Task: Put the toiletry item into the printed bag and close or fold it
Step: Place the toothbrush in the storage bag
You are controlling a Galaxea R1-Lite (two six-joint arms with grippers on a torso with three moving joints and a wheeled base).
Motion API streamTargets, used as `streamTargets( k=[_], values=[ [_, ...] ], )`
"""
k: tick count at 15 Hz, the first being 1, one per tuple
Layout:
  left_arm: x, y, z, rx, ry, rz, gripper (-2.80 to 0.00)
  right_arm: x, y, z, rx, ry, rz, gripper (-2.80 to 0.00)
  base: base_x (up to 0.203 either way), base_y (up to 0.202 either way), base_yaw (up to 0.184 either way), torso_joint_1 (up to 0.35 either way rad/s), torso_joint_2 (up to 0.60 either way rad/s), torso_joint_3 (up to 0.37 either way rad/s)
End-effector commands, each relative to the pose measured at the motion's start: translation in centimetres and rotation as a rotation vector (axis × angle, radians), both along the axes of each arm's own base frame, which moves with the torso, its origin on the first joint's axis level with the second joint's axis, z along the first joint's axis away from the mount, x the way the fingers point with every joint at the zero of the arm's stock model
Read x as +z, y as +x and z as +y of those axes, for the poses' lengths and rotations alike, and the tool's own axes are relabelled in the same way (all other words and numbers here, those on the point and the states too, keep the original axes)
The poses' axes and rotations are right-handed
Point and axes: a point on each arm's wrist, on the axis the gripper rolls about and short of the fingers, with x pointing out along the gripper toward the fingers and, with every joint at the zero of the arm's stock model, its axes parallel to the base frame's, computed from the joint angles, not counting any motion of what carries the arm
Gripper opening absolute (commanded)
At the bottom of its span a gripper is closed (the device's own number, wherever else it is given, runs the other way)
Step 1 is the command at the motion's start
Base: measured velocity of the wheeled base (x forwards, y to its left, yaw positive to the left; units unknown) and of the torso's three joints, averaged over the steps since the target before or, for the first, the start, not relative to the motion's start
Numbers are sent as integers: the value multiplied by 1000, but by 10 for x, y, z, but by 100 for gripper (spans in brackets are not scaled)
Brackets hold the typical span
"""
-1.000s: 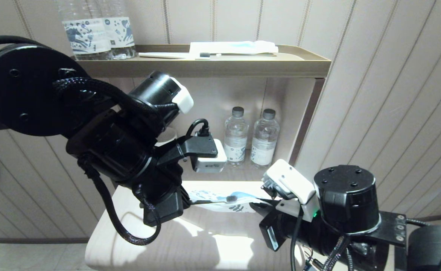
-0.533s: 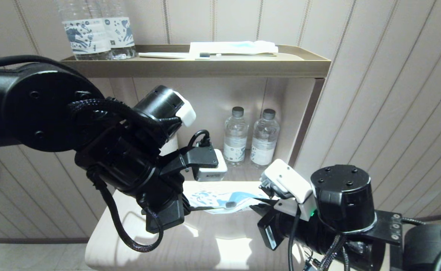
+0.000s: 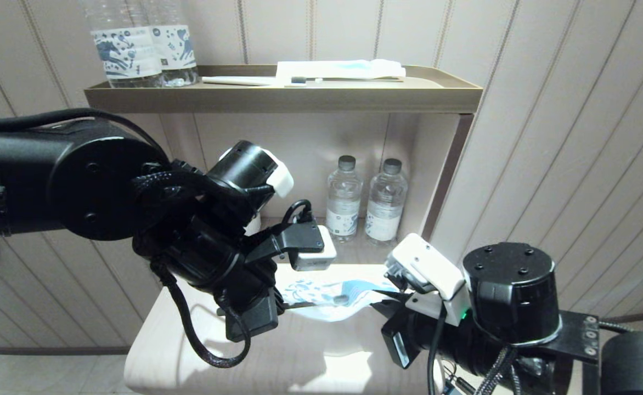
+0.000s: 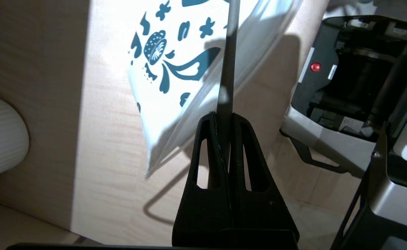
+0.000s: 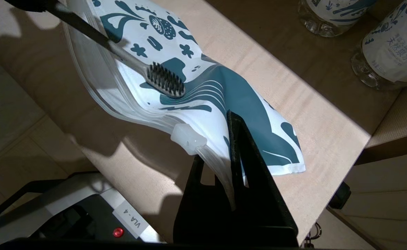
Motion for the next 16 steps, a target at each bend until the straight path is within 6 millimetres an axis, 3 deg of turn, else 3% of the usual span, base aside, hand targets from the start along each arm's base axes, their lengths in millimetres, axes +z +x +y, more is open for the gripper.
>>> streamTargets(
  k=[1, 5, 13, 16],
  values=[
    [-7, 2, -2, -3, 14, 14, -280, -1, -3, -4, -3, -2, -1, -280, 0, 0, 0, 0, 0, 0],
    [-5, 8, -6, 0, -43, -22, -280, -16, -6, -16, -26, 0, -14, -280, 0, 0, 0, 0, 0, 0],
    [10, 30, 37, 136, -91, -41, -280, -39, -12, -32, -57, -24, 8, -280, 0, 0, 0, 0, 0, 0],
    [13, 35, 43, 153, -108, -47, -280, -44, -16, -34, -44, -26, 17, -280, 0, 0, 0, 0, 0, 0]
  ],
)
